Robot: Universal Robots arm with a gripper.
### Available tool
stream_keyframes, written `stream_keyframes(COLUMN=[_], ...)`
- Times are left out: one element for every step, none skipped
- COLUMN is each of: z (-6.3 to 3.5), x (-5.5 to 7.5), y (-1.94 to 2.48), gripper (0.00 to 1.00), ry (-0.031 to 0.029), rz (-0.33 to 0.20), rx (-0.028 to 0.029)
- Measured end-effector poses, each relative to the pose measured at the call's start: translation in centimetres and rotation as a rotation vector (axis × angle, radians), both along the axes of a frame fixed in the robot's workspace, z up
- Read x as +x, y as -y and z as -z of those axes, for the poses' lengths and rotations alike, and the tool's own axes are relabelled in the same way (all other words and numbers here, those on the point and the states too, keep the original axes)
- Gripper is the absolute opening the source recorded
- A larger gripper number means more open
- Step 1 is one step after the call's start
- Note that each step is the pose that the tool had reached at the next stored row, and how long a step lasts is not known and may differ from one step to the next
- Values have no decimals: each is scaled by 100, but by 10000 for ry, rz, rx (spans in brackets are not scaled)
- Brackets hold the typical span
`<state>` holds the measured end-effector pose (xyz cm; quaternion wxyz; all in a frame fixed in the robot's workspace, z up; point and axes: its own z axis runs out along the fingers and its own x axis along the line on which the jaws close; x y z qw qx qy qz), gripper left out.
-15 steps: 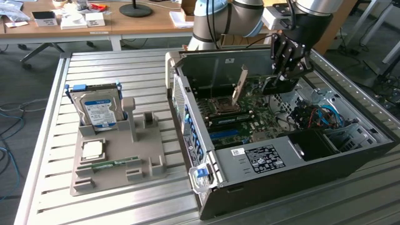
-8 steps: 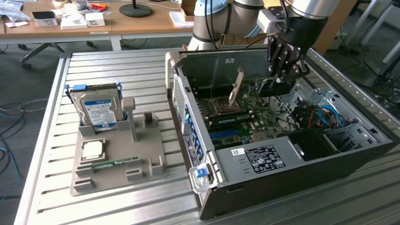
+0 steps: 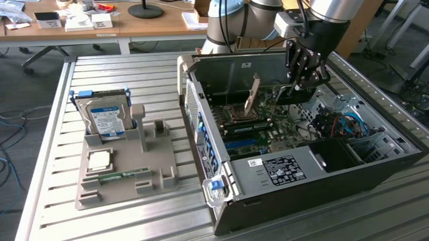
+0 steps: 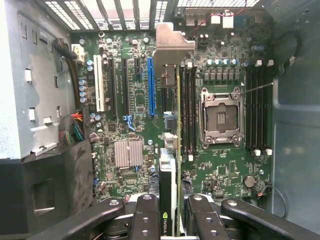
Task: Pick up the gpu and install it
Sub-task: 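Insert the gpu into the slot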
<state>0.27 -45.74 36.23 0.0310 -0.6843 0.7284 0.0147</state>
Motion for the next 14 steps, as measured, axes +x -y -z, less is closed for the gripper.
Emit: stream_keyframes(z=[0, 0, 0, 0, 0, 0, 0, 0, 1, 6, 14, 23, 33, 44], x=[0, 0, 0, 0, 0, 0, 0, 0, 0, 0, 0, 0, 0, 0], y=[0, 0, 0, 0, 0, 0, 0, 0, 0, 0, 0, 0, 0, 0], gripper=[27, 27, 27, 27, 27, 27, 27, 27, 27, 27, 27, 27, 27, 27], ry=[0, 0, 0, 0, 0, 0, 0, 0, 0, 1, 1, 0, 0, 0], rz=[-1, -1, 0, 0, 0, 0, -1, 0, -1, 0, 0, -1, -1, 0], rx=[0, 0, 0, 0, 1, 0, 0, 0, -1, 3, 3, 1, 1, 0])
